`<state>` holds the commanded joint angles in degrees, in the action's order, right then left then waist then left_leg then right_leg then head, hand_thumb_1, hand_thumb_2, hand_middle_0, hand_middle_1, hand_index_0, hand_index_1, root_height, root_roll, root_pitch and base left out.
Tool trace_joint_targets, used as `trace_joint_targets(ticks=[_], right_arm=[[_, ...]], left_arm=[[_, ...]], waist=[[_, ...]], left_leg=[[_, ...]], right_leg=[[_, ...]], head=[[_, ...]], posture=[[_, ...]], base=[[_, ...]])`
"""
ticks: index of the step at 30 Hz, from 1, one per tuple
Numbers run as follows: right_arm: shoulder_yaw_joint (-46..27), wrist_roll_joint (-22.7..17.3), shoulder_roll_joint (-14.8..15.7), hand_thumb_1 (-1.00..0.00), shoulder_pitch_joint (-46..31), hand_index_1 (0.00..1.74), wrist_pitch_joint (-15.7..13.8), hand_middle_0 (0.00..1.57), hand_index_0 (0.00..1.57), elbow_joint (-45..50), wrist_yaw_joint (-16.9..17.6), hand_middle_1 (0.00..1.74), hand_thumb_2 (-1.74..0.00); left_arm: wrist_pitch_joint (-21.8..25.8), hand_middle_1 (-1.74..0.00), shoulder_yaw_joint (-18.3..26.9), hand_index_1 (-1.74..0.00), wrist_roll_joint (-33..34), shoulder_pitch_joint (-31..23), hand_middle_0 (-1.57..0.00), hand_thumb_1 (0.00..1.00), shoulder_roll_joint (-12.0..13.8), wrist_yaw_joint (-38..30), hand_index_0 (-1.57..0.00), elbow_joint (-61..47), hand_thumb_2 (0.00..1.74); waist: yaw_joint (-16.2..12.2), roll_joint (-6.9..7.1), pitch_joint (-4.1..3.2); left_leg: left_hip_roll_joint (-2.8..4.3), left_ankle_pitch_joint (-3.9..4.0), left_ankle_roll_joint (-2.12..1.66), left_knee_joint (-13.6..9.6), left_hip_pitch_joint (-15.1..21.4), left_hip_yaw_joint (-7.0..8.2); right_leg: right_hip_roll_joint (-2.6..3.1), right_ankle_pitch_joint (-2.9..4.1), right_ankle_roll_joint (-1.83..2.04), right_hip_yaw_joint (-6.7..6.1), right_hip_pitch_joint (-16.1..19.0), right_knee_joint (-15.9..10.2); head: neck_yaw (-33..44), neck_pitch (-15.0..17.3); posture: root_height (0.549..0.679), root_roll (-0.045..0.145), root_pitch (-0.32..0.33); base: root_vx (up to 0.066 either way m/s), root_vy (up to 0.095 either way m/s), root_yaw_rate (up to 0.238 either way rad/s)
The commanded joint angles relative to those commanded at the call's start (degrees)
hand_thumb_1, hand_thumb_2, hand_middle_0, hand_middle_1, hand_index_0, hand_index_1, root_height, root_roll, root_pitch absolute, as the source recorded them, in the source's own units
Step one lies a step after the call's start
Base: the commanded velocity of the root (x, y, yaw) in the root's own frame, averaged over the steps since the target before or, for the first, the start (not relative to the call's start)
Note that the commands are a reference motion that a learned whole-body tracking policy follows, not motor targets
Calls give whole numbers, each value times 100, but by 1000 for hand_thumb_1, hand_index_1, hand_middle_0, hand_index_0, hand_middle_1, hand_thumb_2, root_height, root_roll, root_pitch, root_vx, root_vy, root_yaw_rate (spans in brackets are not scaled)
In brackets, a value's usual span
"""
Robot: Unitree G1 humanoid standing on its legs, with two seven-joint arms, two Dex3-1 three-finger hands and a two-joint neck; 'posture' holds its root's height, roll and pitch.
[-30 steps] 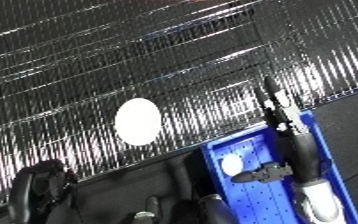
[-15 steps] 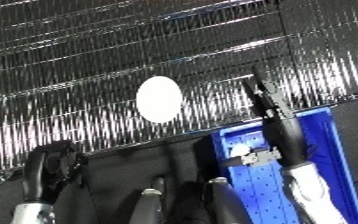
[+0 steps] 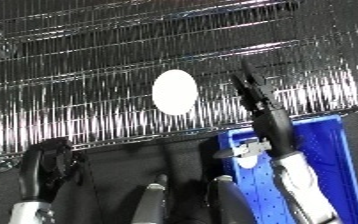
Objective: Pick up the object and place it into the box
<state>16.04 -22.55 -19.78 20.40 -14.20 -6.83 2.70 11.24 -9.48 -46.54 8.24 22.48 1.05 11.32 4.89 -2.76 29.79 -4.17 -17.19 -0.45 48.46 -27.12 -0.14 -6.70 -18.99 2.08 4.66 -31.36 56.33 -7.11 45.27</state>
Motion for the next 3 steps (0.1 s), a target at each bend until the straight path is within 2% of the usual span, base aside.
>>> trace_joint_targets(ticks=[3], right_arm=[[69,99,3,0,109,0,0,0,0,3,84,0,0]], left_arm=[[40,-1740,-45,-1740,-41,-74,-1570,1000,13,-21,-1570,-38,1740]], waist=[[32,-29,0]], left_leg=[[-24,-4,8,27,-66,7]], right_leg=[[7,-4,-12,-5,-89,48]], head=[[-101,-104]], posture=[[610,95,-45]], base=[[23,51,83]])
